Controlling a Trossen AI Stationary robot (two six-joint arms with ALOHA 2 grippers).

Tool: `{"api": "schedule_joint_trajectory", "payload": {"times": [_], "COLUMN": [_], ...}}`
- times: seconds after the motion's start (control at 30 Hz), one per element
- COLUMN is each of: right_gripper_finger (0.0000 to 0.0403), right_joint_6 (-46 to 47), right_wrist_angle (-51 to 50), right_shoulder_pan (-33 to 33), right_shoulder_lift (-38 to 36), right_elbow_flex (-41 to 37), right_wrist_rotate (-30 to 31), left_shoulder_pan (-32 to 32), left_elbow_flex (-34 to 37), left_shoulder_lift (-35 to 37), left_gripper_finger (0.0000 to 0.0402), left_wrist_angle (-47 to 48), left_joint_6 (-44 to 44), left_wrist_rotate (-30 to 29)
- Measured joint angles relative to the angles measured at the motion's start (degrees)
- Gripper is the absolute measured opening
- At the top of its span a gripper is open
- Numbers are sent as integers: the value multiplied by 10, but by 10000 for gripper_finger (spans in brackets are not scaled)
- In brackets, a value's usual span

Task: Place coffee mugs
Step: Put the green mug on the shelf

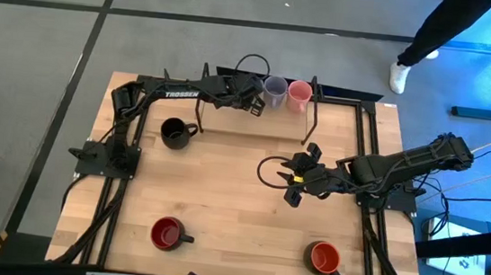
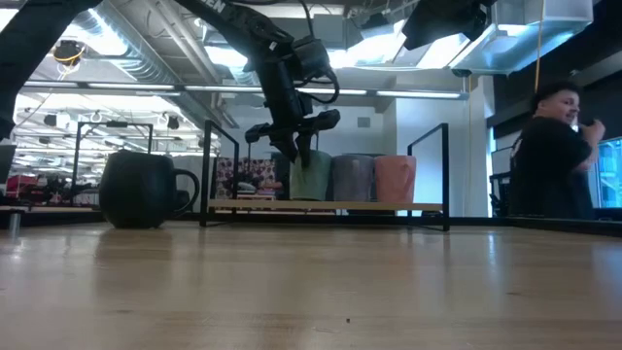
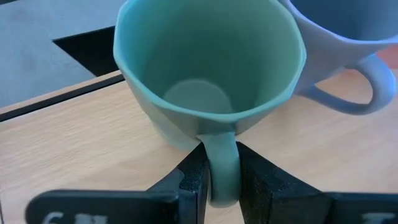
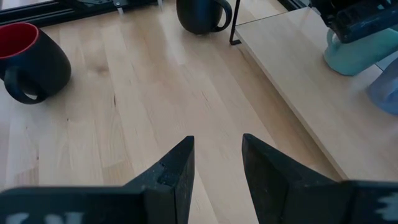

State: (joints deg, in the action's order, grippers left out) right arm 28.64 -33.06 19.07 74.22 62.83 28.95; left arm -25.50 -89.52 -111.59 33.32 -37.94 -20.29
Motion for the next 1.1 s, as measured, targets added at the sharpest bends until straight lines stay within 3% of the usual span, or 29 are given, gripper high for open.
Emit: {"api": "schedule_joint_trajectory", "payload": {"times": [1.1], "right_gripper_finger": [122], "right_joint_6": [12], "right_wrist_angle": [5], "right_shoulder_pan": [0], "right_shoulder_lift": [0], "right_elbow_flex": [0], "right_wrist_rotate": [-11], "left_shoulder_pan": [3], "left_elbow_flex": [0], "left_shoulder_lift": [-5], "left_gripper_finger": [64], "left_wrist_angle": [9], "left_joint_6": [20], "left_wrist_rotate": [-3]}}
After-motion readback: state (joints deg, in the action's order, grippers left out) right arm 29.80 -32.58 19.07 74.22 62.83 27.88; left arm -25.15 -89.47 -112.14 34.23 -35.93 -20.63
